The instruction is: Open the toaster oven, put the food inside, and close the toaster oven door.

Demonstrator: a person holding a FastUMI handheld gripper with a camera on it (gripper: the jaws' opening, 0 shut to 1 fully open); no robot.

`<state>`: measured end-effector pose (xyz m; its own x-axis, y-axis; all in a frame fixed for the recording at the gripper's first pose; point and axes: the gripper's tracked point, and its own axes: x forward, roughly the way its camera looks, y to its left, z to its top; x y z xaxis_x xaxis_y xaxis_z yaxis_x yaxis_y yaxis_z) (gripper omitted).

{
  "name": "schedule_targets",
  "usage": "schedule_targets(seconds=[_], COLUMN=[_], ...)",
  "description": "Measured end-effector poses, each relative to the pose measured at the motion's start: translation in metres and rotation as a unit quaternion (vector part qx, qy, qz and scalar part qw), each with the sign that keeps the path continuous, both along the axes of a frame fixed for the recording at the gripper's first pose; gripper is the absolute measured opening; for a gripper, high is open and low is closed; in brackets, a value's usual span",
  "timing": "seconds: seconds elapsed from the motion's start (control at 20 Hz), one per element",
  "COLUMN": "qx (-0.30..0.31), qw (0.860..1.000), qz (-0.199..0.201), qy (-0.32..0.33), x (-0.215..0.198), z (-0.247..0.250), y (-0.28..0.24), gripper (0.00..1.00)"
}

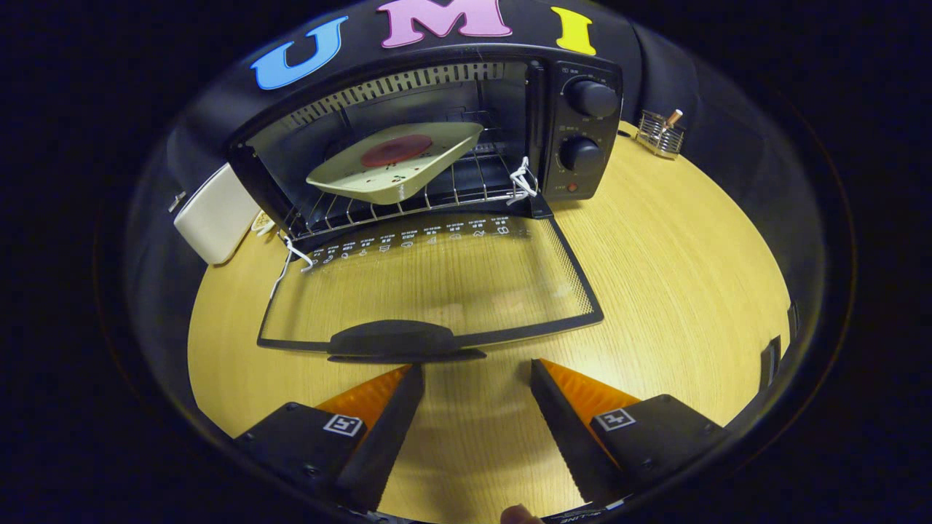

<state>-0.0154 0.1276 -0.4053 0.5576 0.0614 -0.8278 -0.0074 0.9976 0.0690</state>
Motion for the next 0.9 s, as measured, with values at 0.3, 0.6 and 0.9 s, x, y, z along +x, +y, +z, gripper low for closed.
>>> schedule_targets(seconds=[0.3,0.6,0.9], qx=[-0.008,0.022,0.046], qw=[0.998,0.994,0.981], qz=[0.034,0.056,0.027], qy=[-0.044,-0.088,-0.187], x=[0.003,0.008,0.044], z=[0.027,0.071,0.157], y=[0.013,0.017,0.014], gripper=[0.99,0.99,0.99])
